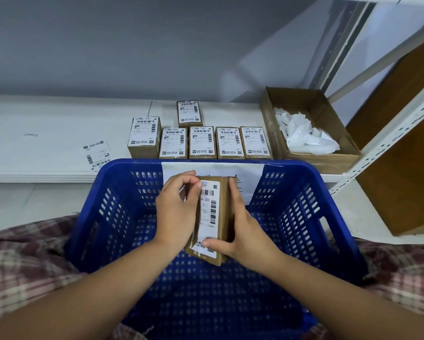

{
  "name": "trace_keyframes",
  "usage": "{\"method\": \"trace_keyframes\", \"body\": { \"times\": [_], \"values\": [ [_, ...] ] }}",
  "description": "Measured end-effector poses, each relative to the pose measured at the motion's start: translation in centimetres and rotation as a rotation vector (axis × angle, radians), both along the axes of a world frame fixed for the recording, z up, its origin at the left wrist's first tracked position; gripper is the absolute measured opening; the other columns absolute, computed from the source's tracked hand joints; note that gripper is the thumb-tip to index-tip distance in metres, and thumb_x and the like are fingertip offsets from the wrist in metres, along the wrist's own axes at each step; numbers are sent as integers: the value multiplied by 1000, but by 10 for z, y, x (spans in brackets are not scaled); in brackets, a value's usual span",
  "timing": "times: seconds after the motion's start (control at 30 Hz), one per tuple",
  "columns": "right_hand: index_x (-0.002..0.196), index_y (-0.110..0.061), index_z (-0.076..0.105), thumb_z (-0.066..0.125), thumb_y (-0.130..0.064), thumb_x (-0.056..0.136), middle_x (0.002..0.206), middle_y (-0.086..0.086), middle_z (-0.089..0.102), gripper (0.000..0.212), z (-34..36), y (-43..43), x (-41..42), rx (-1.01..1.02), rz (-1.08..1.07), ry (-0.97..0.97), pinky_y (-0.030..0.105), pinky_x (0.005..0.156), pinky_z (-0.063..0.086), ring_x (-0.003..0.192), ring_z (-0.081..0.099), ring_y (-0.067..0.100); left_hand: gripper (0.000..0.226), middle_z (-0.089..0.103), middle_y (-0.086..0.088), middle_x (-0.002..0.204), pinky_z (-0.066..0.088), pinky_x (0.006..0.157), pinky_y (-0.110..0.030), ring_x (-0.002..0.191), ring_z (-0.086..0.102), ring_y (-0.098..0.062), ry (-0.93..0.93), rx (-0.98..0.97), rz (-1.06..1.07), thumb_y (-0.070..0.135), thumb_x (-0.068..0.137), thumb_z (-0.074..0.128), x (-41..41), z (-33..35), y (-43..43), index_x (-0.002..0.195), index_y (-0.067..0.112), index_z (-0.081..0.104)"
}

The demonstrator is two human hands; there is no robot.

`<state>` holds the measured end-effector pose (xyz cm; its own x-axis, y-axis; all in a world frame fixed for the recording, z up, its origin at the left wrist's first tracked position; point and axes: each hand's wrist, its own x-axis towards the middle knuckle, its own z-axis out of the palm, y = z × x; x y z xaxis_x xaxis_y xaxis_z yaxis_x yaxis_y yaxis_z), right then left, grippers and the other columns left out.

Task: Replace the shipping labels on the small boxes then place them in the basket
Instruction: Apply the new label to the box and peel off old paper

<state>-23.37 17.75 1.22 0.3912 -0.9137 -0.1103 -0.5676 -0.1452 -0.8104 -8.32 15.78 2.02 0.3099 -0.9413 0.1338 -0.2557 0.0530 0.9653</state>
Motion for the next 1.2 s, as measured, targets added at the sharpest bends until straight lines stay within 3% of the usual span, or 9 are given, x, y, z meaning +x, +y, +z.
{"method": "trace_keyframes", "body": {
  "times": [0.27, 0.4, 0.53, 0.67, 0.77, 0.9, 0.97, 1.03, 1.2],
  "values": [
    [134, -51, -36, 77, -43, 78, 152, -1, 34, 126, -3, 2, 1, -45, 14, 70, 23, 106, 37, 131, 42, 9, 10, 63, 14, 108, 49, 91, -24, 102, 59, 0, 87, 28, 34, 12, 89, 61, -1, -2, 0, 88, 21, 67],
    [134, -47, -36, 75, -44, 80, 146, 6, 39, 123, -2, 4, 0, -82, 18, 142, 17, 97, 36, 122, 47, 12, 11, 61, 9, 107, 42, 87, -10, 102, 55, 2, -48, -20, 43, 10, 90, 60, 0, -2, -1, 87, 19, 66],
    [133, -47, -35, 75, -45, 79, 144, 8, 40, 123, -1, 5, 0, -104, 25, 164, 21, 97, 39, 120, 49, 15, 13, 49, 8, 109, 44, 95, -26, 104, 46, 8, -140, -33, 49, 9, 91, 57, 0, -4, -2, 83, 17, 63],
    [136, -49, -32, 77, -44, 78, 146, 6, 41, 124, -3, 4, 1, -89, 10, 133, 22, 100, 39, 123, 48, 14, 16, 44, 9, 115, 32, 84, 1, 97, 39, 22, -256, -16, 58, 7, 94, 51, 0, -4, -2, 81, 16, 56],
    [138, -48, -28, 78, -42, 78, 148, -3, 38, 122, -2, 3, 1, -48, -23, 56, 17, 100, 36, 120, 44, 3, 15, 41, 11, 119, 29, 70, 7, 93, 41, 22, -275, -6, 39, 7, 96, 46, -2, -6, -1, 84, 12, 53],
    [133, -55, -29, 78, -42, 77, 147, -6, 39, 121, 1, 3, -1, -57, -36, 43, 14, 97, 34, 116, 41, -1, 9, 40, 14, 114, 37, 86, -6, 103, 48, 9, -193, -48, 15, 11, 93, 53, -3, -5, 1, 93, 19, 53],
    [133, -56, -29, 78, -42, 77, 148, -7, 38, 121, 1, 2, -1, -52, -44, 35, 15, 98, 34, 119, 42, 0, 20, 41, 15, 112, 44, 94, -20, 109, 52, -1, -114, -66, 0, 12, 91, 58, -3, -4, 1, 103, 26, 52],
    [134, -54, -28, 78, -42, 77, 149, -8, 37, 121, 2, 1, 0, -52, -48, 32, 15, 100, 34, 124, 43, 2, 26, 42, 13, 114, 44, 97, -23, 112, 50, -3, -88, -56, -4, 14, 90, 60, -3, -3, 1, 111, 30, 56],
    [134, -54, -28, 78, -43, 77, 152, -7, 35, 121, 0, 3, 0, -59, -68, 6, 20, 105, 37, 128, 44, 5, 29, 50, 15, 105, 39, 84, -2, 98, 47, 16, -214, -87, -2, 18, 90, 62, -3, -2, 3, 119, 19, 65]
  ]
}}
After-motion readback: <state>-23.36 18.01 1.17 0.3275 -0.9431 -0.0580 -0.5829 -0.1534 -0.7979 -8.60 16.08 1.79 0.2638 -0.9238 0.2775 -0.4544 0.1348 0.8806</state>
